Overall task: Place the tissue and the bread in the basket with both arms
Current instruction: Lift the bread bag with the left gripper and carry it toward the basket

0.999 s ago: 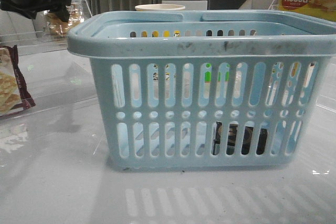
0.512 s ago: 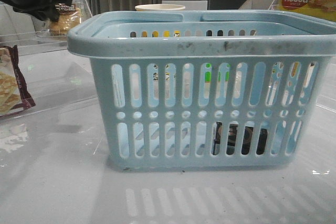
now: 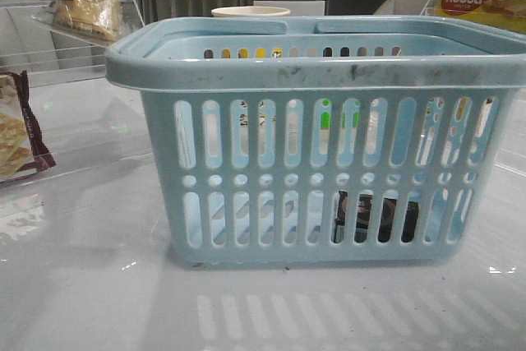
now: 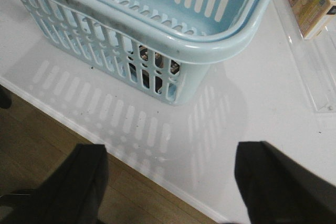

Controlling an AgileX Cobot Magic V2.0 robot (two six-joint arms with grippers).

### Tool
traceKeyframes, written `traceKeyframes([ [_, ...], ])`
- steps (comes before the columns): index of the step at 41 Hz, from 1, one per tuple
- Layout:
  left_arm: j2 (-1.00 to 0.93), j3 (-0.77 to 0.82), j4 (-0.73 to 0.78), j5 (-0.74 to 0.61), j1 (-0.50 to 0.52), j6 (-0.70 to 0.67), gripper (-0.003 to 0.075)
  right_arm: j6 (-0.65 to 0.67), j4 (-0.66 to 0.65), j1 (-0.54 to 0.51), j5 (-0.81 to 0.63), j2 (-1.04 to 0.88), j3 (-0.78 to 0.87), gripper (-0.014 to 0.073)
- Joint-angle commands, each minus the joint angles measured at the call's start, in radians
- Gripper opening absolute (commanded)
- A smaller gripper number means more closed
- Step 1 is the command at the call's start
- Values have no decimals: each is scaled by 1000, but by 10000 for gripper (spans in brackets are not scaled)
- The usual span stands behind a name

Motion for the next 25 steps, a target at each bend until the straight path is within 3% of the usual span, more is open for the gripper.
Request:
traceKeyframes([
  [1, -119, -36, -2, 27, -14, 6, 91, -11, -3, 0, -63, 5, -26, 601],
  [11, -267, -36, 2, 202, -60, 86, 91, -11, -3, 0, -63, 5, -26, 601],
  [25, -379, -36, -11, 429, -306, 132, 91, -11, -3, 0, -63, 5, -26, 601],
])
